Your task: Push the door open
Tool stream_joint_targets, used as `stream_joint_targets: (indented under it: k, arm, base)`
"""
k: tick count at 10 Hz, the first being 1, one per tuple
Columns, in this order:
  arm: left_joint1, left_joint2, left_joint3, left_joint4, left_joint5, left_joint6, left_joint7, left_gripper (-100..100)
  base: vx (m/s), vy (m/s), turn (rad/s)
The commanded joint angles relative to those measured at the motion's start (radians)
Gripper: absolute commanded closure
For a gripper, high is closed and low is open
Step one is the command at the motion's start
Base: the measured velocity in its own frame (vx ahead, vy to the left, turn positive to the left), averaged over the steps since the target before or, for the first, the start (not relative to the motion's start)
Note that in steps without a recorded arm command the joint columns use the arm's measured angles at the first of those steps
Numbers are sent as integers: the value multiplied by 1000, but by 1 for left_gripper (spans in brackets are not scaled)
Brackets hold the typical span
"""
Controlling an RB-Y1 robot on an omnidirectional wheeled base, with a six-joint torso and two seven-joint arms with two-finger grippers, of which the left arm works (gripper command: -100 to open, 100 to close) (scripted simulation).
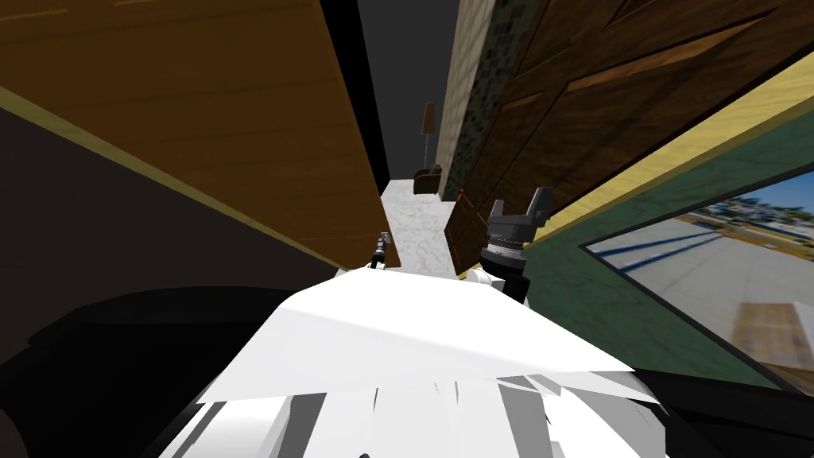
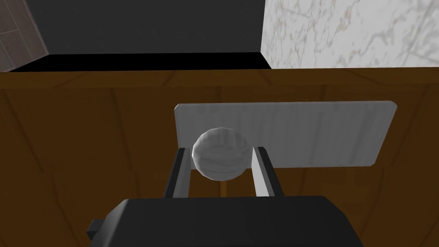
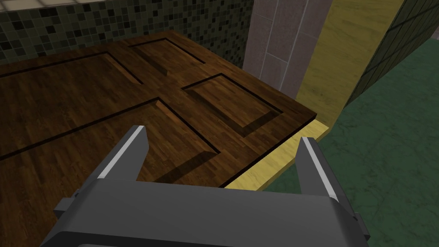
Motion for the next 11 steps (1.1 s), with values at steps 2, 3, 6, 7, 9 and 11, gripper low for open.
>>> stream_joint_targets:
  k: [2,3,6,7,9,11]
  arm:
    - [0,7,36,-11,35,0,-32,100]
    - [5,8,50,-18,50,3,-45,100]
    - [12,9,72,-30,73,6,-64,100]
    - [18,9,88,-38,90,9,-78,100]
    - [30,9,121,-56,124,14,-107,100]
    - [39,8,147,-69,151,18,-130,100]
  base:
    - [173,-5,-46]
    - [181,-17,-47]
    - [130,-2,-35]
    - [121,-16,-57]
    - [172,-11,-56]
    - [171,9,-51]
